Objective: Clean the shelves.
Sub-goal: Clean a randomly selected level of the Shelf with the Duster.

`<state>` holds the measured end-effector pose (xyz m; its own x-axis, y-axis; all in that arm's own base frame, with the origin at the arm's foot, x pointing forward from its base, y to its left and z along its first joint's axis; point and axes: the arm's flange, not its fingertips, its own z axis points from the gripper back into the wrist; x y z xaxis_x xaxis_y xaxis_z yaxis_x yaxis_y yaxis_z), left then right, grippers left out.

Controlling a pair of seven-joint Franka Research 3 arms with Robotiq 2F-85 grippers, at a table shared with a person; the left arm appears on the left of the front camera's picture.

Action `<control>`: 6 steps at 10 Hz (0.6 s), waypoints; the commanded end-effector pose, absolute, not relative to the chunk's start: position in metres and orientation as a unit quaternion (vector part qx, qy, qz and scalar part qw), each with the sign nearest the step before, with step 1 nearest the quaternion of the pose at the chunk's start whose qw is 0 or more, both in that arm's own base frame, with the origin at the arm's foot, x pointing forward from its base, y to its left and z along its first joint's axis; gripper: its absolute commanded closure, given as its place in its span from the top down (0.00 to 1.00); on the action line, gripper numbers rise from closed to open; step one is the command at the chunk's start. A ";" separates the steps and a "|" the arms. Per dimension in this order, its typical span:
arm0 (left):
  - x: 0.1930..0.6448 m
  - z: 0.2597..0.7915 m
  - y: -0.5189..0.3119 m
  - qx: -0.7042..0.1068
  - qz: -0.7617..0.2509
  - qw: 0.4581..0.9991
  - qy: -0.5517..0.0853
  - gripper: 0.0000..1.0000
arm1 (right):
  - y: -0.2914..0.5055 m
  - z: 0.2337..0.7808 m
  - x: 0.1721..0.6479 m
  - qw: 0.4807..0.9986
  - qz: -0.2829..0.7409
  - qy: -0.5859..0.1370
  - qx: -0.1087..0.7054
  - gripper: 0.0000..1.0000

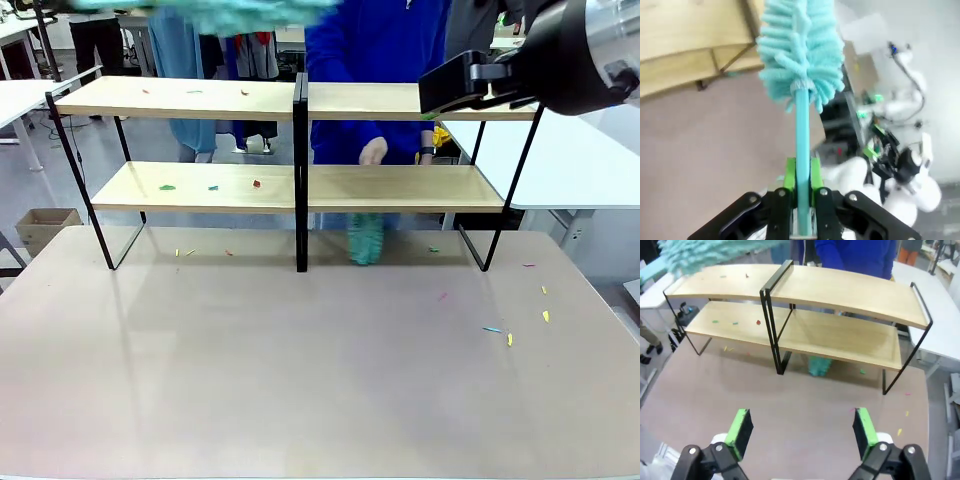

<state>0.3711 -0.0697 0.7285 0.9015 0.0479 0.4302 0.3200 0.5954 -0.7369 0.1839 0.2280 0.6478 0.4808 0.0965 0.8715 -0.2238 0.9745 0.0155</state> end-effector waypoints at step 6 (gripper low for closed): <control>0.205 0.689 0.179 -0.426 0.335 0.677 -0.498 0.13 | 0.228 0.649 0.184 0.858 0.097 -0.500 0.066 1.00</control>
